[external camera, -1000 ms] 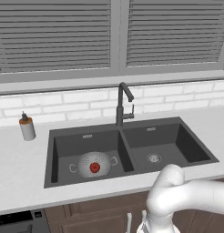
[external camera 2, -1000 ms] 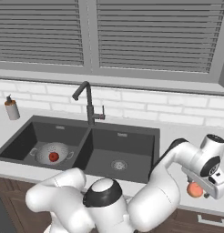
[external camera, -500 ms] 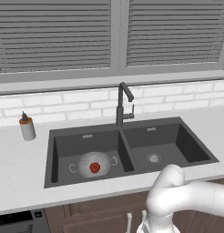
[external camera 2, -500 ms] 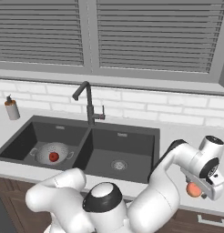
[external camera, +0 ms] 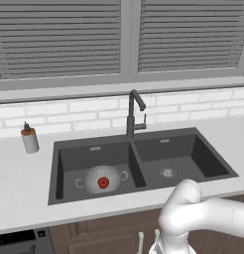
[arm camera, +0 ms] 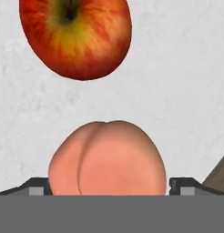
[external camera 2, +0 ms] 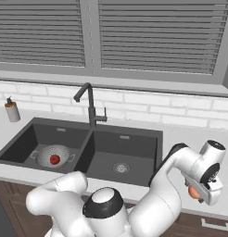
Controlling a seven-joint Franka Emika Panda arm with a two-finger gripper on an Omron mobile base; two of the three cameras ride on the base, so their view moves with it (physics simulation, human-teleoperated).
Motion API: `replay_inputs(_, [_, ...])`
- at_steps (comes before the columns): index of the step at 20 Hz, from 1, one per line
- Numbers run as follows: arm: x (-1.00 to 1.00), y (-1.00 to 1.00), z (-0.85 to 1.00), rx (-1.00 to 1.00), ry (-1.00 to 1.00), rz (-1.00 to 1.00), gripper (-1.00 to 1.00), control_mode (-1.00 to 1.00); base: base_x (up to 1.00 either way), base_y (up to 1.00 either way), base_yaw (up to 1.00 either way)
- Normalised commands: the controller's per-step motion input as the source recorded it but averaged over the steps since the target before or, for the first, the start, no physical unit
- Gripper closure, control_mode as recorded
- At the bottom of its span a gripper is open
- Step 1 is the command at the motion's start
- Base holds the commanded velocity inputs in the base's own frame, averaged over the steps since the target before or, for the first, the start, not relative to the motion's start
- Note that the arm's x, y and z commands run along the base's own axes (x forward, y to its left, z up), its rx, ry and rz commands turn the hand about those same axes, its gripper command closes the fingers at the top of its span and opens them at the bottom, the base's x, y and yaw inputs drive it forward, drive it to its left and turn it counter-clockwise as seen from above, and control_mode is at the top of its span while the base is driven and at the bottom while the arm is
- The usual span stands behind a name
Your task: Put the colander in the sink, put the apple, peach, apple in the colander, and turn on the sink faucet and pour water over the colander.
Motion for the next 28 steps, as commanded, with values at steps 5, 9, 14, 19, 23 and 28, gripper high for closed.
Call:
replay_inputs(5, [0.04, 0.06, -0.13, 0.04, 0.0, -0.05, 1.0, -1.0, 0.0, 0.0, 0.0])
replay_inputs(9, [0.0, 0.0, -0.08, 0.04, 0.0, -0.01, 1.0, -1.0, 0.0, 0.0, 0.0])
replay_inputs(14, [-0.16, 0.17, 0.09, 0.01, 0.0, 0.03, 1.0, -1.0, 0.0, 0.0, 0.0])
replay_inputs(19, [-0.19, 0.71, 0.36, -0.05, 0.0, 0.2, 1.0, -1.0, 0.0, 0.0, 0.0])
replay_inputs(23, [-0.13, 0.98, 0.28, -0.16, 0.0, 0.29, 1.0, -1.0, 0.0, 0.0, 0.0])
replay_inputs(28, [0.0, 1.0, 0.2, -0.11, -0.04, 0.34, 1.0, -1.0, 0.0, 0.0, 0.0])
